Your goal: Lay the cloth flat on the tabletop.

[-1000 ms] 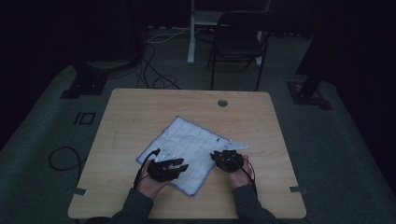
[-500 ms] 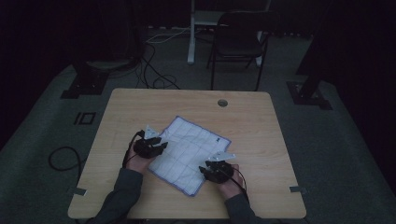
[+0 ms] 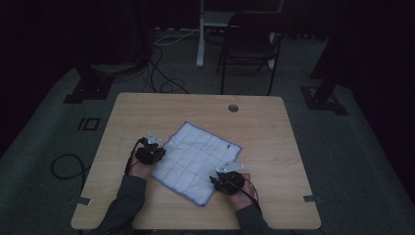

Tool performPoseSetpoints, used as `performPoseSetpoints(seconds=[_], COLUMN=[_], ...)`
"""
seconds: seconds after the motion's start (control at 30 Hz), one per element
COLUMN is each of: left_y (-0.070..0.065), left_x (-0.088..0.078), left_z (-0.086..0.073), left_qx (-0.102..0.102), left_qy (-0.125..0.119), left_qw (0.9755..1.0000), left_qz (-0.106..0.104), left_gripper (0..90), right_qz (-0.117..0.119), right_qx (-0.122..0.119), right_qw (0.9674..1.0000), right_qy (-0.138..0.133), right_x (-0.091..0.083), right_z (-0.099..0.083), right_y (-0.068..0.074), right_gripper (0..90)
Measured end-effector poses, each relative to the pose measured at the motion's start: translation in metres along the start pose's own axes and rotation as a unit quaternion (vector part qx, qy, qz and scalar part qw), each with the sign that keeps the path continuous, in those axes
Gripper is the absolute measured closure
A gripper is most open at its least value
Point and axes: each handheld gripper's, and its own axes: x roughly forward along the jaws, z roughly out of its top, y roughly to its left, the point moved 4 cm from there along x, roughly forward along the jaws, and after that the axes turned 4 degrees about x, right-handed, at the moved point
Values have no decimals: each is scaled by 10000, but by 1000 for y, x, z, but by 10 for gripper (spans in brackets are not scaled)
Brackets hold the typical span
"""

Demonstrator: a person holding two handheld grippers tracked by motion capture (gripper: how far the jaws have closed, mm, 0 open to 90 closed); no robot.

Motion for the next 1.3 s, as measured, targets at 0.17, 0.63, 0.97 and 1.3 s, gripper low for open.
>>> performPoseSetpoints(seconds=[0.17,0.63,0.97,1.3], left_y=[-4,-40,-62,-71], left_x=[-6,-24,-33,-36], left_z=[-8,-32,-41,-44], left_qx=[-104,-264,-226,-174], left_qy=[-65,-324,-353,-349], left_qw=[9999,9991,9991,9992], left_qz=[-18,19,60,19], left_gripper=[827,823,818,815], right_qz=[-42,-296,-323,-379], right_qx=[36,213,227,383], right_qw=[10000,9993,9992,9985], right_qy=[-7,28,13,89], right_x=[-2,-6,-5,-9], right_z=[-1,-2,1,-3], right_y=[-7,-48,-68,-73], right_gripper=[626,613,596,583])
